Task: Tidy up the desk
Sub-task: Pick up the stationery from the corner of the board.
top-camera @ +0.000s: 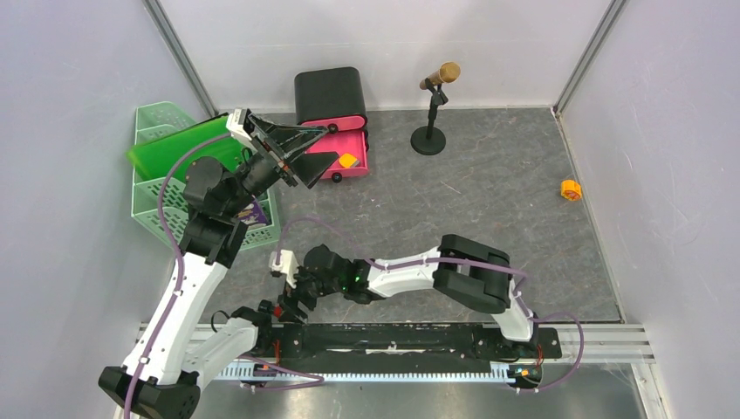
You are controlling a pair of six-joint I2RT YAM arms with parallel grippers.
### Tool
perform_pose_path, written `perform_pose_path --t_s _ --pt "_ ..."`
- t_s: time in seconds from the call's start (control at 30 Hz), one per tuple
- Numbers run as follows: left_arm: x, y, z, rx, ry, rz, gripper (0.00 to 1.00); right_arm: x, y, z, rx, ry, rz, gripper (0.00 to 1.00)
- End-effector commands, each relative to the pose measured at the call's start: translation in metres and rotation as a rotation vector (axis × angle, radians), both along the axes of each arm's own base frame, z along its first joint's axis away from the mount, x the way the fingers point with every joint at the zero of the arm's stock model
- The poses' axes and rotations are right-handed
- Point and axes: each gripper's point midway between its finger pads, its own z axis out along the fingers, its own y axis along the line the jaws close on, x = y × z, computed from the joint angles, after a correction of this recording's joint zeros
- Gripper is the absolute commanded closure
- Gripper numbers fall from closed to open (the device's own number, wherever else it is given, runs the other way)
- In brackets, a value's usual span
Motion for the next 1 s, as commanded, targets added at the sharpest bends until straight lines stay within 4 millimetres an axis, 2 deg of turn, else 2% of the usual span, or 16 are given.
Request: perform_pose_path --t_s 0.0,0.1,0.27,0.5,0.67,0.8,0.97 --pt "-0.004 0.002 0.003 0.024 -0.053 0.012 0.00 -0.007 0.024 0.005 0.033 -0.026 -0.008 0.20" --pt "-0.003 0.002 0.002 0.029 -0.053 0.011 0.00 -0.003 0.027 -0.009 -0.016 -0.046 -0.045 0.21" --pt "0.001 0.001 -0.001 0.034 -0.048 0.010 0.00 0.008 0.029 -0.022 -0.081 -0.087 -0.143 0.34" --pt "0.007 -0.001 0.005 0.021 -0.053 0.002 0.00 0.019 0.027 -0.032 -0.157 -0.190 -0.271 0.36" --pt "0.008 -0.003 0.008 0.017 -0.053 -0.015 0.00 0.022 0.027 -0.035 -0.169 -0.195 -0.281 0.40" --pt "0.006 -0.002 0.008 0.021 -0.056 -0.020 0.00 0.029 0.028 -0.041 -0.197 -0.189 -0.319 0.53" --pt "0.003 -0.001 0.004 0.034 -0.052 -0.025 0.00 0.047 0.025 -0.045 -0.199 -0.099 -0.357 0.82"
